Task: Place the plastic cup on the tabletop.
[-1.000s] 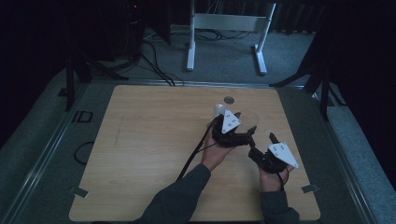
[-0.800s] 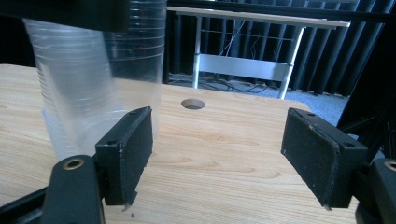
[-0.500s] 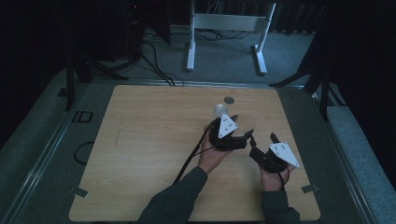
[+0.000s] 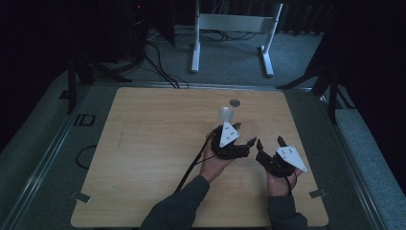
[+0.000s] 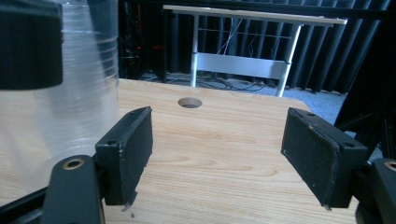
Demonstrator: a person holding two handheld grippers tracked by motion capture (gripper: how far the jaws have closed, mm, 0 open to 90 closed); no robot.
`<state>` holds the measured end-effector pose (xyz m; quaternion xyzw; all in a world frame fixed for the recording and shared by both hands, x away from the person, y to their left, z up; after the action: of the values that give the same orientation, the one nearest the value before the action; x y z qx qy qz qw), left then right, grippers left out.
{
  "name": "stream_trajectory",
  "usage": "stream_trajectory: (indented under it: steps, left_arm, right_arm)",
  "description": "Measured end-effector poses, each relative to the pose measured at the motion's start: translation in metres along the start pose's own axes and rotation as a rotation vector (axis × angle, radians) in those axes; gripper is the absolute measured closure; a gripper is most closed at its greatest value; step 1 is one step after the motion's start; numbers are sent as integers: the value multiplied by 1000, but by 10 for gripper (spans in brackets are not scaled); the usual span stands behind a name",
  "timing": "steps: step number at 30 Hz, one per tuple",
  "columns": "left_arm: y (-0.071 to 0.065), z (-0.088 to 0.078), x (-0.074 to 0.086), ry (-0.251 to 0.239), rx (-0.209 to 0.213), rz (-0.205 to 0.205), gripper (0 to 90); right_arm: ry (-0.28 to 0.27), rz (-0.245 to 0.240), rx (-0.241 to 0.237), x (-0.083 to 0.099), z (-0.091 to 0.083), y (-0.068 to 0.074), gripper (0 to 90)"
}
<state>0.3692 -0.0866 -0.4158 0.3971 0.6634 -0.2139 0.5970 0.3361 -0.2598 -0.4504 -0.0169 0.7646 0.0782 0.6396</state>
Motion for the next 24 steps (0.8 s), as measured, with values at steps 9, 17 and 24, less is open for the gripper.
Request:
stream_trajectory:
  steps: [9,17,24]
  left_arm:
    - [-1,-2,8,-2,4,-13,279]
    - [-5,-3,20,1,22,-26,278]
    - [-8,-2,30,9,33,-36,278]
  right_arm:
    - [1,0,6,1,1,-1,247]
    - [-6,3,14,0,0,-3,247]
    - [-6,6,17,0,0,-3,247]
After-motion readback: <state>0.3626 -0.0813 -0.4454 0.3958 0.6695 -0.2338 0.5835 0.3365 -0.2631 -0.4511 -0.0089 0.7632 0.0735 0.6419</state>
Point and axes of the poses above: each handheld gripper's, and its own axes: z roughly forward along the jaws, x roughly out of its underside, y roughly to its left, the point moved 3 cm from there along z, roughly forward along the jaws, and after that the axes turned 10 degrees about z, right-handed, at the moved point
